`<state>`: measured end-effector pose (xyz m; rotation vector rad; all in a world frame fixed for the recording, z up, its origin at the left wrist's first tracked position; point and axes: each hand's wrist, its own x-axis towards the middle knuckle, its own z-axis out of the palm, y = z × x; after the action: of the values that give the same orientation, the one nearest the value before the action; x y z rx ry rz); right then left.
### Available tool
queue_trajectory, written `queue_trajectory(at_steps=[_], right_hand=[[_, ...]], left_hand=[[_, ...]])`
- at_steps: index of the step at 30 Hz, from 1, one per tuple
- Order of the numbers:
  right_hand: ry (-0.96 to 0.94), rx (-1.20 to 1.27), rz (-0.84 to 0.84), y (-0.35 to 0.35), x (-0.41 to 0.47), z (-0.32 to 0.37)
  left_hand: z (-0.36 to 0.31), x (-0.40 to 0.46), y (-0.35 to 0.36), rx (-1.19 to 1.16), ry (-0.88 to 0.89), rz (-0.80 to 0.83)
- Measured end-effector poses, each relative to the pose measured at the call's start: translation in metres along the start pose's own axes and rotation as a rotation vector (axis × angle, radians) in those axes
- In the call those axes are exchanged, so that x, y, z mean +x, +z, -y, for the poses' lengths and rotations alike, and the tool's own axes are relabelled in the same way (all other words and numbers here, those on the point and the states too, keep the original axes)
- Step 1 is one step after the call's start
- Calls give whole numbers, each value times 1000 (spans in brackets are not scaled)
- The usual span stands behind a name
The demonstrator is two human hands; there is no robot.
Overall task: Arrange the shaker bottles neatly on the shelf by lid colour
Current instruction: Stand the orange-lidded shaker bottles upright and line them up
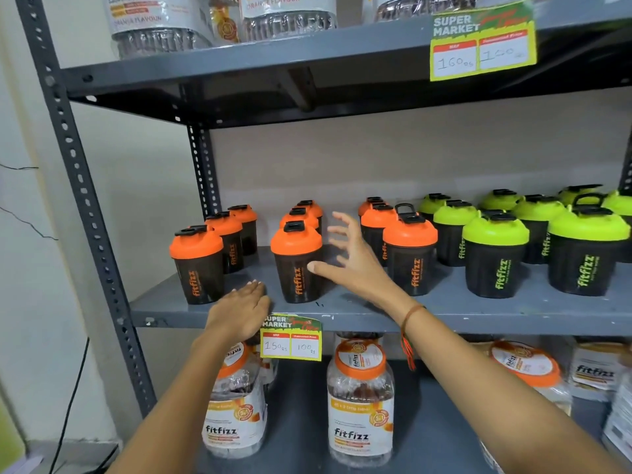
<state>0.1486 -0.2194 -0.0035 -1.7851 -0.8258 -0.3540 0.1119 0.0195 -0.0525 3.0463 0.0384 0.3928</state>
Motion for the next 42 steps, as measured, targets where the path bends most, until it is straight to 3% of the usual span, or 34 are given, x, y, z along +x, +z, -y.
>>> queue_trajectory(at_steps=[2, 4, 7, 11, 18, 27, 42], right_hand=[[-213, -132, -286, -15, -27, 12], [-421, -291, -576, -36, -52, 14], [-386, -372, -738, -62, -76, 3], [10, -373, -538, -72, -82, -14], [331, -156, -390, -82, -57, -31], [429, -38, -317, -94, -39, -46], [336, -217, -149, -89, -48, -36]], left_hand=[[-3, -2, -3, -14, -20, 25], [-5, -2, -11, -195, -79, 18], [-3, -3, -25, -740, -190, 102], [-19, 4, -35, -1011, -92, 105], [-34, 18, -24, -1005, -109, 31], [-32, 17, -20, -1051, -99, -18], [-31, 14, -21, -1043, -106, -44]])
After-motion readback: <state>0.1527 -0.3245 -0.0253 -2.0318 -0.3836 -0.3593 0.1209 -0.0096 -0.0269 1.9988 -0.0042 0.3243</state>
